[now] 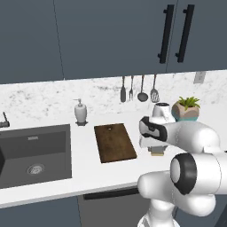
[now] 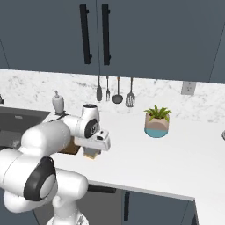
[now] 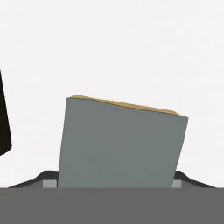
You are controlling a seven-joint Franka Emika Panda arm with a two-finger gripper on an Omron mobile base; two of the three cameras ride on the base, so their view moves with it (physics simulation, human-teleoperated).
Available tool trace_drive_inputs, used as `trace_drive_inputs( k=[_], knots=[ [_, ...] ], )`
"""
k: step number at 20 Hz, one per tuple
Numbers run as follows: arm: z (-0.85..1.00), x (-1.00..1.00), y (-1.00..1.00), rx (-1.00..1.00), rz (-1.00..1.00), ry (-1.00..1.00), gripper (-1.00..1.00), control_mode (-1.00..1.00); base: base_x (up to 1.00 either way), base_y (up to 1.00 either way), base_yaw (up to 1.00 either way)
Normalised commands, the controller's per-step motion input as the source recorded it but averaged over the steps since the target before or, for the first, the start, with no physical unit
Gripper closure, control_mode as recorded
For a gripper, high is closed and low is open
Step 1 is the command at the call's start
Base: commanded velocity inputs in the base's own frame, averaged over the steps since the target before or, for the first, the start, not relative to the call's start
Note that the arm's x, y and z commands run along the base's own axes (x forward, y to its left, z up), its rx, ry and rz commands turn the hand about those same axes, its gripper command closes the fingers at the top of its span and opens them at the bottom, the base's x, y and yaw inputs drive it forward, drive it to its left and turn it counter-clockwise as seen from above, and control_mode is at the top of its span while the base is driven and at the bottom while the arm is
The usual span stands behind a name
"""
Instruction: Pick up the sponge from the counter and clean the cutting board by briefly scrubbing or pressing down on the cutting board. Once finished, release the sponge.
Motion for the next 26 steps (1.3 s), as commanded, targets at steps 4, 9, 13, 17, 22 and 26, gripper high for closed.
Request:
trace_drive_inputs(
  k=[4, 9, 13, 17, 22, 26],
  knots=[
    [0.2, 0.0, 0.47, 0.0, -0.22, -0.06, 1.0, -1.0, 0.0, 0.0, 0.0],
    [0.1, 0.0, 0.83, 0.0, -0.18, -0.01, 1.0, -1.0, 0.0, 0.0, 0.0],
    [0.39, 0.11, 0.82, -0.09, -0.15, 0.0, 1.0, -1.0, 0.0, 0.0, 0.0],
    [0.2, 0.28, 0.84, -0.11, -0.12, 0.09, 1.0, -1.0, 0.0, 0.0, 0.0],
    [0.0, 0.3, 0.68, -0.03, -0.07, 0.09, 1.0, -1.0, 0.0, 0.0, 0.0],
    [0.0, 0.19, 0.46, 0.01, -0.06, 0.01, 1.0, -1.0, 0.0, 0.0, 0.0]
  ],
)
